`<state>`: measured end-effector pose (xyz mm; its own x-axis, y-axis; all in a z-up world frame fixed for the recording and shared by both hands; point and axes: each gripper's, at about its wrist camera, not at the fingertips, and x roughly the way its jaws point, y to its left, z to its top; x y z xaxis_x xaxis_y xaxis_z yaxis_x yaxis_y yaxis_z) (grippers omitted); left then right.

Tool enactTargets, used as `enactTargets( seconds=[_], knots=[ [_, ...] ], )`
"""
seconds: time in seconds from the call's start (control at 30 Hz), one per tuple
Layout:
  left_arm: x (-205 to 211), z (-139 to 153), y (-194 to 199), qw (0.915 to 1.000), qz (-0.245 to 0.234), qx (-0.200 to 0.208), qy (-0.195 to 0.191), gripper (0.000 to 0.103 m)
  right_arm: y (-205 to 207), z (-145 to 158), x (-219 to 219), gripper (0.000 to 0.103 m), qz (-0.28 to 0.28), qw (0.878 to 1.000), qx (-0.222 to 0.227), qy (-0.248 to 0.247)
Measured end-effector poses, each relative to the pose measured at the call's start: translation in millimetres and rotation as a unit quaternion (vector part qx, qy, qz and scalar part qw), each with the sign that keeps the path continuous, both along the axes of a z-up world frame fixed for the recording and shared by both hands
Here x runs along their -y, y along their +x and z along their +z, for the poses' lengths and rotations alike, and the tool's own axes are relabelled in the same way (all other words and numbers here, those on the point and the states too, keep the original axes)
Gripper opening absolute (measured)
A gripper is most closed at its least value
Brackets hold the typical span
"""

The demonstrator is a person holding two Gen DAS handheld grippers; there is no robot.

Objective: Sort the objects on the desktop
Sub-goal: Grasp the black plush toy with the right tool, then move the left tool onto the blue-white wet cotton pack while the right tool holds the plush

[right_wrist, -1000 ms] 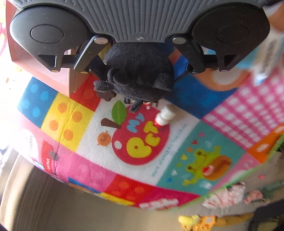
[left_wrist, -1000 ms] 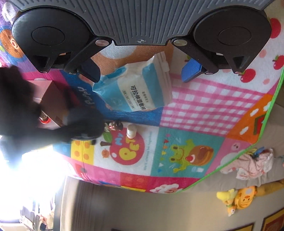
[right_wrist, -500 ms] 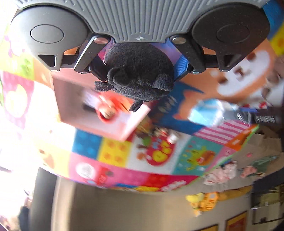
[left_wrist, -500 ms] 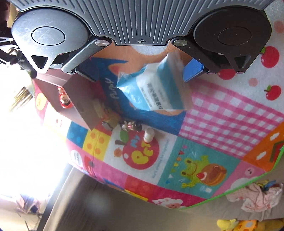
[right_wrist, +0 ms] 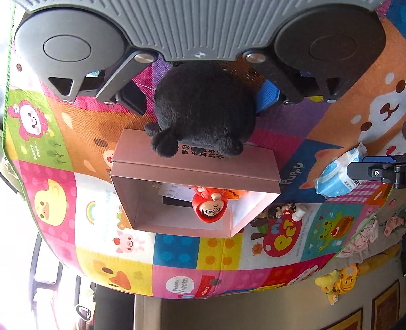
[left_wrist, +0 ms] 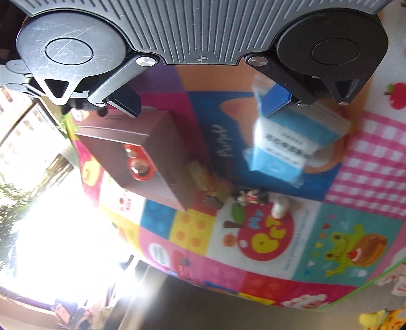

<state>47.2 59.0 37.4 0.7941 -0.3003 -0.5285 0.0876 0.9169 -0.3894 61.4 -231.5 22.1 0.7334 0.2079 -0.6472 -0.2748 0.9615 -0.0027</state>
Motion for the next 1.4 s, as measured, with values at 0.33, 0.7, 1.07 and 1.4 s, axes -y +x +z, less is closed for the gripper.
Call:
enactTargets(
  seconds=[0.33, 0.7, 1.07, 1.4],
  knots=[
    [-26.6, 7.6, -6.4, 0.9975, 0.062, 0.014, -0.032, 0.103, 1.3, -10.0, 1.3, 0.102, -0.006, 1.000, -0.015, 0.009],
    [-47.8, 2.6, -4.6, 0.9930, 0.099, 0.015, -0.063, 0.103, 7.0, -26.3, -2.9, 0.103, -0.014, 0.999, -0.044, -0.001],
    [-30.1, 1.9, -2.2, 0.9956, 0.091, 0.018, 0.011, 0.103, 6.2, -27.1, -4.4, 0.103, -0.012, 0.999, -0.042, -0.006],
    [15.3, -11.3, 37.1, 0.9670, 0.094, 0.011, 0.236, 0.103, 5.7, -28.2, -6.0, 0.103, -0.012, 0.999, -0.040, -0.008]
  ],
)
